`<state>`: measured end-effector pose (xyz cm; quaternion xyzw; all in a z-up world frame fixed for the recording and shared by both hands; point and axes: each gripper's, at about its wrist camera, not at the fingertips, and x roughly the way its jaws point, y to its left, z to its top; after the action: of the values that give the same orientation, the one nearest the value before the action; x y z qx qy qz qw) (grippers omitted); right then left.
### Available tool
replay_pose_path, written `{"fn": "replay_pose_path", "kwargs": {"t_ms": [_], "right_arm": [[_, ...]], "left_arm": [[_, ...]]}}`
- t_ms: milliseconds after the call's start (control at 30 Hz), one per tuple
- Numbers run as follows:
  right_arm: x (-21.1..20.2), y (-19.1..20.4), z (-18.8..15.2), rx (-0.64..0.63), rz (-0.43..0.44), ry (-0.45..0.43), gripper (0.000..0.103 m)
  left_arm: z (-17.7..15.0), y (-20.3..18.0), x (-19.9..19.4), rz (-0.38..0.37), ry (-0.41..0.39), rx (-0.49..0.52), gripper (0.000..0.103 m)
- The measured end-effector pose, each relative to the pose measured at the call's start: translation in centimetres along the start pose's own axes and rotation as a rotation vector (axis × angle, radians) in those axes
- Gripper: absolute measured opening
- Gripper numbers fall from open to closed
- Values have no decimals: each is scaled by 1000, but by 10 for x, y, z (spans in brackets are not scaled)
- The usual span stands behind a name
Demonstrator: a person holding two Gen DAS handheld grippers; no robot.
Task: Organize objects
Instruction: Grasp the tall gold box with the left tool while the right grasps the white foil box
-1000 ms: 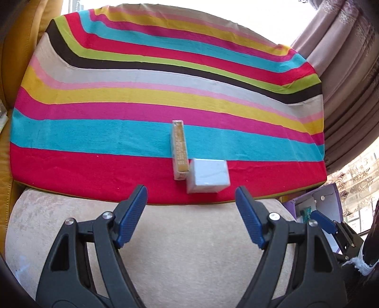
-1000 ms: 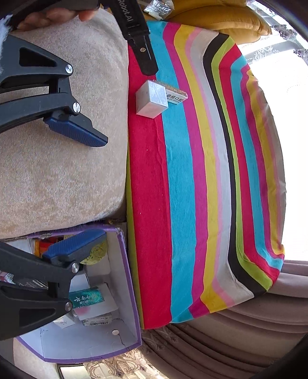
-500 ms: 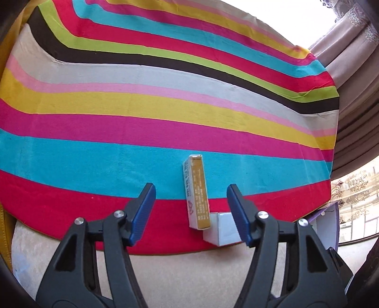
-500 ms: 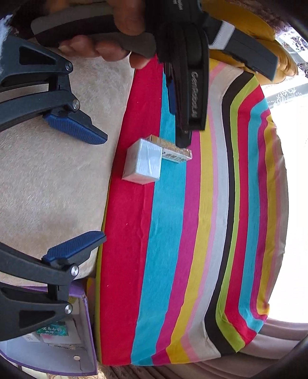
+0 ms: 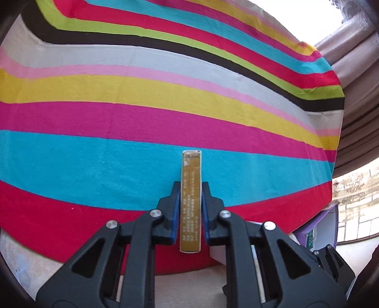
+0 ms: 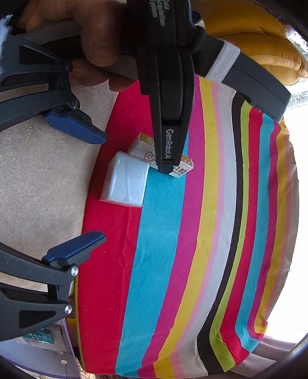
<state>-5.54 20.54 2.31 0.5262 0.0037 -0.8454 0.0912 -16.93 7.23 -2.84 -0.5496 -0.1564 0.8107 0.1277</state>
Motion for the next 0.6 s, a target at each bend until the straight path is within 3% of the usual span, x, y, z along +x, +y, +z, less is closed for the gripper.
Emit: {"fn": "replay_pose_path", "kwargs": {"t_ms": [167, 400, 467, 533, 600], "right_arm": [[8, 4, 7, 15, -16, 2, 77], [15, 10, 14, 30, -56, -12, 77], [26, 6, 20, 37, -61, 1, 71], [32, 5, 18, 40, -60, 16, 54], [35, 3, 15, 47, -61, 25, 47]], "left_arm": [[-9, 19, -16, -55, -82, -83, 19], [-14, 21, -24, -46, -135, -92, 19], [-12, 21, -23, -41, -138, -87, 19], [-12, 21, -24, -33, -143, -79, 19], [-12, 18, -20, -22, -150, -68, 19]]}}
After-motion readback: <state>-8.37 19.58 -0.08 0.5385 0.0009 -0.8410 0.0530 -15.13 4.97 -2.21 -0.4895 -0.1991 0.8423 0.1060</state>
